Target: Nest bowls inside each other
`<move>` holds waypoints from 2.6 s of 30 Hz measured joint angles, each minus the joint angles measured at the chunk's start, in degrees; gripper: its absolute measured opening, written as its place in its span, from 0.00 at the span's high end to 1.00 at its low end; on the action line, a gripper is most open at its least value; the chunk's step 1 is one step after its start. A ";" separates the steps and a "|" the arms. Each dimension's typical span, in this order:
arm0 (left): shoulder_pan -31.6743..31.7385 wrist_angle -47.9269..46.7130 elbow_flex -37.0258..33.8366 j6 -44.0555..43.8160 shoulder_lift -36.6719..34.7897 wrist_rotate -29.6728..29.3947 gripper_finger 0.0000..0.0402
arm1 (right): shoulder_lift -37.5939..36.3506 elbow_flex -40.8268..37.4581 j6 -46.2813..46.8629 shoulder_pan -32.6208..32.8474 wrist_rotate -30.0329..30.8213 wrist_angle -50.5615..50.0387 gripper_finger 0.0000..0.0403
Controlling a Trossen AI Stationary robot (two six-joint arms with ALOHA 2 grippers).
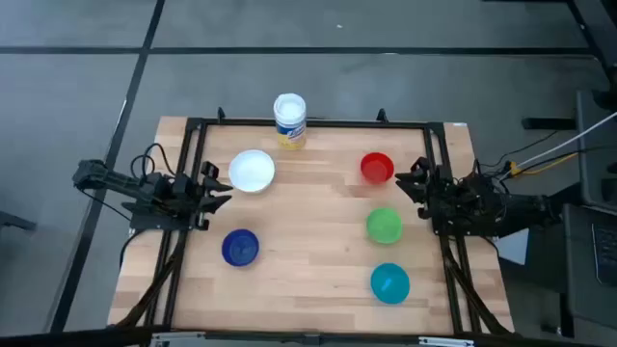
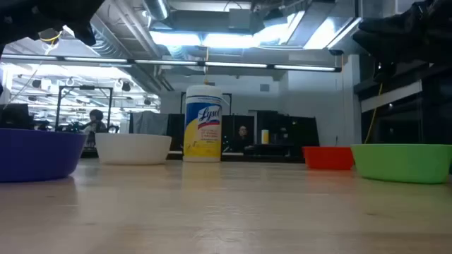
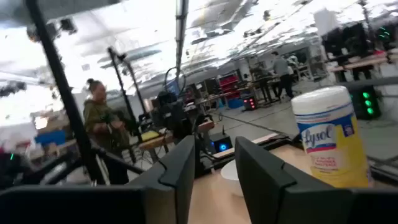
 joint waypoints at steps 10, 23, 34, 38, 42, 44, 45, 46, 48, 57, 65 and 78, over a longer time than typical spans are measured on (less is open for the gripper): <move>0.00 -0.73 0.00 -0.89 0.00 -6.44 0.75 | 0.00 0.00 -6.18 0.00 0.32 -0.09 0.75; 0.00 0.44 0.26 -1.54 0.00 -6.52 0.75 | 0.00 0.00 2.55 0.00 0.22 2.98 0.71; 0.00 -22.08 22.86 -0.29 7.42 -27.84 0.75 | 7.29 26.46 11.81 0.02 4.45 -39.28 0.77; 0.00 -27.94 32.84 2.33 14.65 -37.39 0.75 | 18.79 39.72 15.41 0.00 8.08 -60.88 0.79; 0.00 -28.57 37.57 6.29 20.14 -42.60 0.75 | 30.30 47.09 19.22 -0.28 11.49 -74.80 0.77; 0.00 -28.37 38.98 6.63 21.72 -43.61 0.75 | 35.73 48.64 21.99 -1.25 12.20 -76.42 0.75; 0.00 -28.28 39.57 6.63 22.43 -43.79 0.75 | 38.40 48.82 22.61 -2.15 12.67 -76.21 0.73; 0.00 -28.30 40.15 6.66 23.10 -43.92 0.75 | 40.86 48.83 22.48 -3.17 12.74 -76.00 0.71; 0.00 -28.39 41.09 6.68 24.40 -44.24 0.75 | 45.88 48.90 22.22 -5.87 12.69 -75.71 0.68; 0.00 -28.42 42.99 9.60 27.52 -44.95 0.75 | 63.57 48.90 21.27 -20.71 4.52 -65.69 0.55; 0.00 -25.54 42.99 7.89 27.45 -40.74 0.75 | 71.82 48.90 14.95 -30.78 -1.13 -58.98 0.59; 0.00 -23.24 42.99 5.10 27.95 -39.88 0.75 | 75.31 48.90 3.92 -39.62 -4.20 -62.10 0.65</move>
